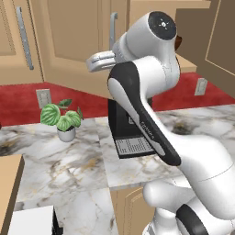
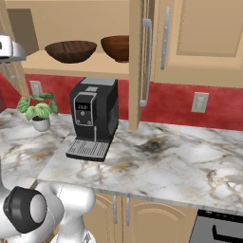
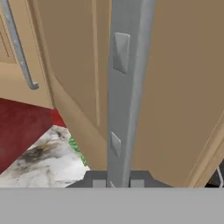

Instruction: Move the bowls from the cabinet to the plates on the dining table.

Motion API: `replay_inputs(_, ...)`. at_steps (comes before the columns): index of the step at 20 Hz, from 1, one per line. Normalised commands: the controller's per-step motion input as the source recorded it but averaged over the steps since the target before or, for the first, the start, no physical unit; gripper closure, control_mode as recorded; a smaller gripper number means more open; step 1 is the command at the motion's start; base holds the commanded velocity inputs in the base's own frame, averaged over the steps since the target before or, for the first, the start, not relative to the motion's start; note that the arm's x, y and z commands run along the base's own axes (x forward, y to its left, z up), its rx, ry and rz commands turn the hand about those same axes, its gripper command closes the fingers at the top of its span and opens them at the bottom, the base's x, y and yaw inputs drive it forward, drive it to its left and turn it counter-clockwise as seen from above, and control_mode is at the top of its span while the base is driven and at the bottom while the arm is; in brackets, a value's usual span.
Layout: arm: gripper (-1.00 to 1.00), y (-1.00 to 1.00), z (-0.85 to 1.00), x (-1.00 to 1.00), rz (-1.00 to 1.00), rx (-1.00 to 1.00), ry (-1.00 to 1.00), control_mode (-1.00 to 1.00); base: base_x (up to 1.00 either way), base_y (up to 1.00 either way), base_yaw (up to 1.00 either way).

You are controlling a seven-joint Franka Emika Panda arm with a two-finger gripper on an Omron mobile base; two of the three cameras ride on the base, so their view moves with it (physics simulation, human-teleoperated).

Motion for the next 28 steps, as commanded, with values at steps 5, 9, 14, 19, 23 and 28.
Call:
replay_inputs(5,1.00,0.35,0.00,-0.60,0.06,0.00,0.00,-1.00,0.00,0.00,0.00)
replay_inputs(9,1.00,0.05,0.00,-0.12,0.01,0.00,0.00,-1.00,0.00,0.00,0.00)
replay_inputs(14,-1.00,0.07,0.00,0.00,0.00,0.00,0.01,-1.00,0.00,0.00,0.00)
replay_inputs(19,-1.00,0.14,0.00,-0.01,0.00,0.00,0.00,-1.00,0.00,0.00,0.00)
replay_inputs(23,-1.00,0.10,0.01,-0.38,0.00,0.00,0.00,-1.00,0.00,0.00,0.00)
replay_inputs(28,-1.00,-0.29,0.08,-0.75,0.00,0.00,0.00,-1.00,0.00,0.00,0.00)
